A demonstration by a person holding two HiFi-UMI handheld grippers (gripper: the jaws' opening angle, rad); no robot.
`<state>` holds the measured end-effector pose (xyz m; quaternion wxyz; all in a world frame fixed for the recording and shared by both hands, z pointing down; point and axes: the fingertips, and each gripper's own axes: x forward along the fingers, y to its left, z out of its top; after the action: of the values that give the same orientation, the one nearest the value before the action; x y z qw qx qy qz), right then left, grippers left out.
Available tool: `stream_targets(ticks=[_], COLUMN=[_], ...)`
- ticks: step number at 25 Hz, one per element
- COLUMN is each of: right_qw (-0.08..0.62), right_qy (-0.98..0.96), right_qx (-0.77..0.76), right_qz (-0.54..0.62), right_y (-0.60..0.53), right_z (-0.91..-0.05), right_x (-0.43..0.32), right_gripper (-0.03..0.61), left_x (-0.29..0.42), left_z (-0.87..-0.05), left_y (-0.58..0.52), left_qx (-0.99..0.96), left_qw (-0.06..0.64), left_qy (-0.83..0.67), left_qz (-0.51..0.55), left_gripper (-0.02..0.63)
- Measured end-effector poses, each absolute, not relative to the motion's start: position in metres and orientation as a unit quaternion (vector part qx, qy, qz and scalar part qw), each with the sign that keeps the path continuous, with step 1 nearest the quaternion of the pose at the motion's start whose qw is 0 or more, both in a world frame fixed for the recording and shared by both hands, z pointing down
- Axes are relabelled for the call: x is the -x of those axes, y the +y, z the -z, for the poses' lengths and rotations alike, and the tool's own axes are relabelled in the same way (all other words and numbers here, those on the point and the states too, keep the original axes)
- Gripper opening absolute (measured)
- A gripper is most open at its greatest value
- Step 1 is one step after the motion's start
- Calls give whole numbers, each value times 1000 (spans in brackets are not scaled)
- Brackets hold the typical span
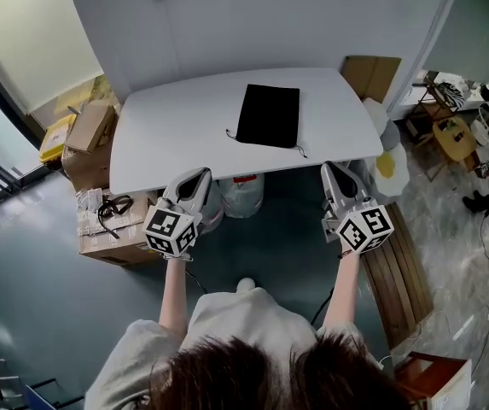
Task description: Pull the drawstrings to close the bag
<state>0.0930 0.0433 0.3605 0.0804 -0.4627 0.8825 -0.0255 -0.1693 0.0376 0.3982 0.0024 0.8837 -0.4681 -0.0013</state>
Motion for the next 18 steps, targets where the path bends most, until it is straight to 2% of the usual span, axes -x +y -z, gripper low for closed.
stream_targets(ticks=[18], right_qw=[95], right_qy=[878], right_qx=[467], right_qz=[36], right_y=[-20], right_z=[-364], right_x=[-86], right_gripper=[14], left_x=[163], left_z=[-411], left_y=[-48], left_qx=[-903], left_qw=[15], left_qy=[-430], left_qz=[1], left_gripper=[-9])
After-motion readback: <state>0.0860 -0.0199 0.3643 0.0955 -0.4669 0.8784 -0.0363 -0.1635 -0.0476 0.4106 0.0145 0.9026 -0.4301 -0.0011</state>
